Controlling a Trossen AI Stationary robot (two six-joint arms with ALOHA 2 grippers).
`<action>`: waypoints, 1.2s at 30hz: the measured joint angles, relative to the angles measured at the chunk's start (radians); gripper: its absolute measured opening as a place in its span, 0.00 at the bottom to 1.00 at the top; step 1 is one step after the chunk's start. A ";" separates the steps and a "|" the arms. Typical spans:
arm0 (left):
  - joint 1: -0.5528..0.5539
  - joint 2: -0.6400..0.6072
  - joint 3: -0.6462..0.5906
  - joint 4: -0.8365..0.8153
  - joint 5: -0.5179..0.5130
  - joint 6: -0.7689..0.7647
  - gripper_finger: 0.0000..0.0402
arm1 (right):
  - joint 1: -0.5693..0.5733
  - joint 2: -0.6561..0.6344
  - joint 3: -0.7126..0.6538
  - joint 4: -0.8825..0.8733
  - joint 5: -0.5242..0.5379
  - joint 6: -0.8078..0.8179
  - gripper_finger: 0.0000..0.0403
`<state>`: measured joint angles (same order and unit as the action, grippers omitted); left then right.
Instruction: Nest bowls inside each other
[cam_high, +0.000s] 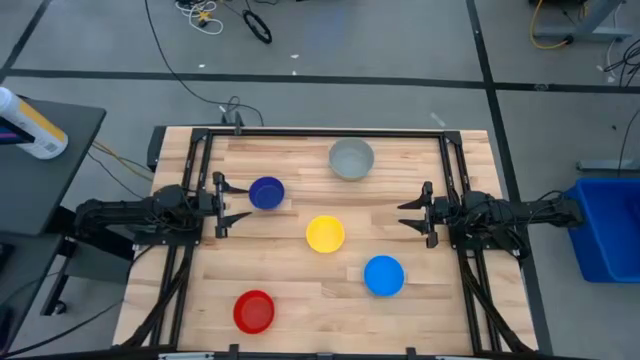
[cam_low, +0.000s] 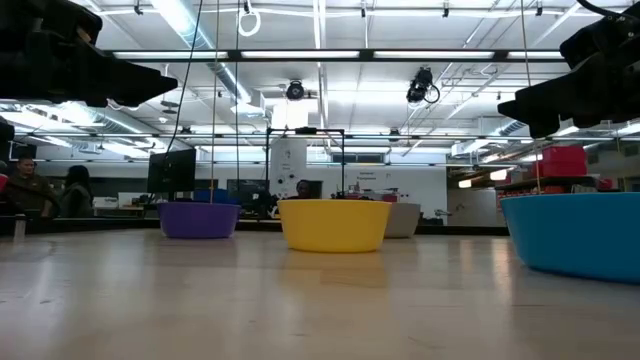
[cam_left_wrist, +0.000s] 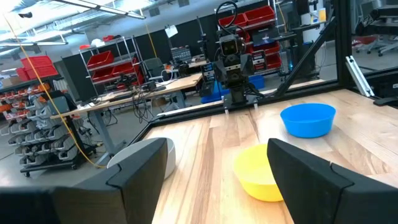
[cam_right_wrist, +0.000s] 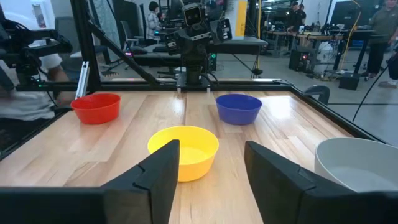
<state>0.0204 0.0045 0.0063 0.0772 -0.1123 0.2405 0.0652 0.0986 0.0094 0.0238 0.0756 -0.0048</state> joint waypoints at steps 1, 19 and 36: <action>0.000 0.000 0.000 0.000 0.000 0.000 0.71 | 0.000 0.000 0.000 0.000 0.000 0.000 0.47; 0.000 0.000 0.000 0.000 0.000 0.000 0.71 | 0.000 0.000 0.000 0.000 0.000 0.000 0.48; 0.000 0.000 0.000 0.000 0.000 0.000 0.71 | 0.000 0.000 0.000 0.085 0.028 0.006 0.47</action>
<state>0.0204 0.0044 0.0063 0.0772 -0.1123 0.2401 0.0650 0.0986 0.0096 0.1088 0.1032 0.0010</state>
